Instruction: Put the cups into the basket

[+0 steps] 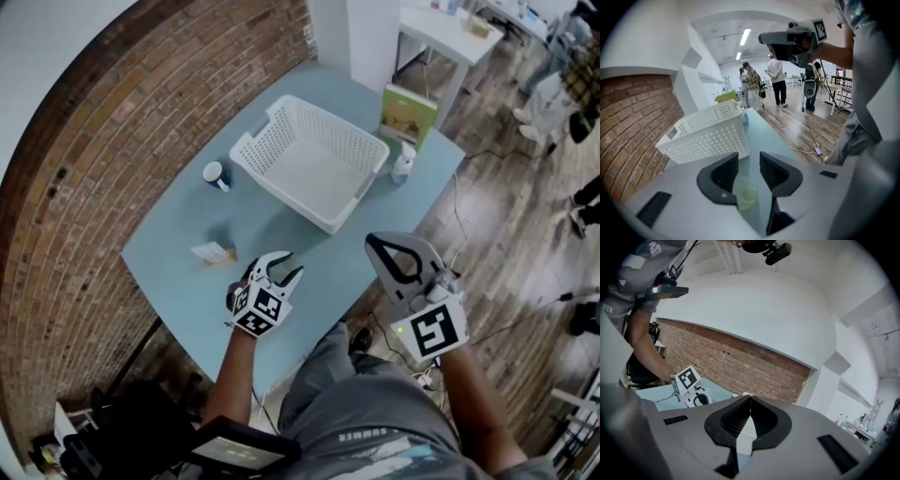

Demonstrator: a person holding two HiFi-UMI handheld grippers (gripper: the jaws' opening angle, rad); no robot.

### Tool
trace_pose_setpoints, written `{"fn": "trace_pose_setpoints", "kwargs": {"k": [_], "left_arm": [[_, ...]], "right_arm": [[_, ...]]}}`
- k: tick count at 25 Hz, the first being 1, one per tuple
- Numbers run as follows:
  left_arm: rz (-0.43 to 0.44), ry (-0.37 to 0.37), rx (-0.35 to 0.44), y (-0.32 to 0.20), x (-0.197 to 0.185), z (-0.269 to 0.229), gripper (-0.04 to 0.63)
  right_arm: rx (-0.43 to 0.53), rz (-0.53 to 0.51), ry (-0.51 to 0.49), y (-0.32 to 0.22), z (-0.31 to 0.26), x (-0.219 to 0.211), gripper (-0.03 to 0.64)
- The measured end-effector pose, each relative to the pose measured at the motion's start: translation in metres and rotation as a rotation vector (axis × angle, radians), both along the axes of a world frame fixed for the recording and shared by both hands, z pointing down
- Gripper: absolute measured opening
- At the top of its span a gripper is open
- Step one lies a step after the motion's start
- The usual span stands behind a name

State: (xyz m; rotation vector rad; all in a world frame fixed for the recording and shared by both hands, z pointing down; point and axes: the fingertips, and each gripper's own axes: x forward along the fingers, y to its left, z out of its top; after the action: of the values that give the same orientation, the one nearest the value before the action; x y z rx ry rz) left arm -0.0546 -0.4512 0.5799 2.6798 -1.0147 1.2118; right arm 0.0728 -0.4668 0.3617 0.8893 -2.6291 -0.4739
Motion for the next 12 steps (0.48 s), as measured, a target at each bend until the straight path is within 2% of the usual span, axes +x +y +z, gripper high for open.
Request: {"fn": "trace_pose_setpoints", "kwargs": {"k": [6, 12], "left_arm": [[0.028, -0.112, -0.139, -0.004, -0.013, 0.06, 0.131], [0.066, -0.202, -0.186, -0.005, -0.014, 0.095, 0.13]], "right_arm": [[-0.015, 0.028, 0.02, -0.024, 0.005, 0.001, 0.012], [-0.041, 0.056, 0.029, -0.042, 0.014, 0.003, 0.012]]}}
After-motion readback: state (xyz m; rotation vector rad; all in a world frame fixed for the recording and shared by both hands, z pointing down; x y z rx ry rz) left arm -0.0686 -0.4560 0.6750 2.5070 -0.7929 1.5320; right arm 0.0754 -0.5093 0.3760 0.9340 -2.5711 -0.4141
